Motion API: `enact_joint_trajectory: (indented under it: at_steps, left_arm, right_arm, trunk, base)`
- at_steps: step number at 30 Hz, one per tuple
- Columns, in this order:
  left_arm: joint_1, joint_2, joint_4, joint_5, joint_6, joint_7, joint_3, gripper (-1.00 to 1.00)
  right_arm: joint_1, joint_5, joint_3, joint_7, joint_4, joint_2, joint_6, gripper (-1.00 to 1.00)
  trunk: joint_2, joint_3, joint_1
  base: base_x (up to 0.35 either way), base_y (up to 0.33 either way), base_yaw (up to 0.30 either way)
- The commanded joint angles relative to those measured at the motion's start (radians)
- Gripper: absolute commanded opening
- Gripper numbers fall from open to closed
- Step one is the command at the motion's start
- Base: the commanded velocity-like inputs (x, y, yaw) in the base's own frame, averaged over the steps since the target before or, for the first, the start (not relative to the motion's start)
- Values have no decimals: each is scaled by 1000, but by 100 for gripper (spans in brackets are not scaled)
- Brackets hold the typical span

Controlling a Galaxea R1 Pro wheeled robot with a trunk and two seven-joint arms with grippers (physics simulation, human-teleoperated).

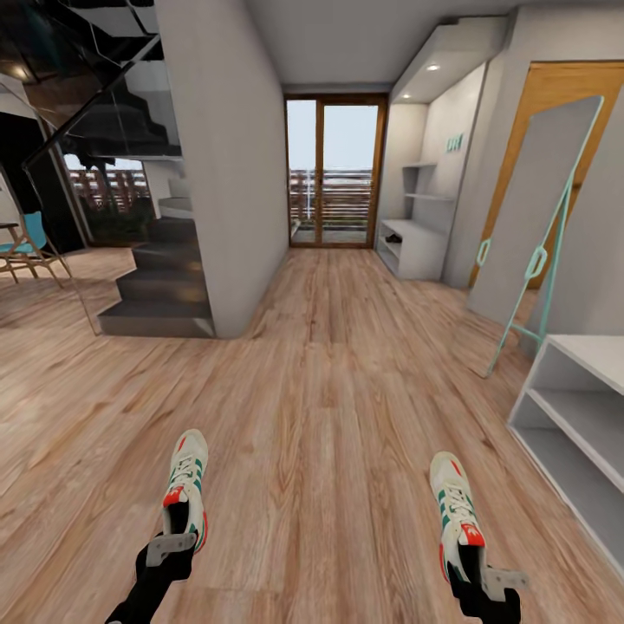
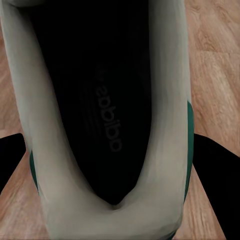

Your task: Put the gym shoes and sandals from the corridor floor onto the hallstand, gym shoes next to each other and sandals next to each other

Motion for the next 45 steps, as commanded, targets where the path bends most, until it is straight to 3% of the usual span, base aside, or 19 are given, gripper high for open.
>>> enact_joint_trajectory:
  at_steps: [1, 12, 22, 45]
  left_arm:
    - [-1, -1, 1, 3, -2, -10, 6, -100]
    - [-1, -1, 1, 3, -2, -10, 6, -100]
    - [-1, -1, 1, 3, -2, -10, 5, -100]
    - [-1, -1, 1, 4, -2, -10, 5, -100]
  right_arm:
    - [-1, -9, -3, 8, 1, 0, -3, -100]
    - [-1, -9, -3, 9, 1, -1, -3, -100]
    - [-1, -10, -3, 8, 1, 0, -3, -100]
    - [0, -9, -3, 8, 1, 0, -4, -100]
  trunk:
    - [0, -1, 0]
    - [0, -1, 0]
    - [0, -1, 0]
    - [0, -1, 0]
  base:
    - [338, 0, 0]
    - [338, 0, -3]
    - [339, 0, -171]
    - [339, 0, -6]
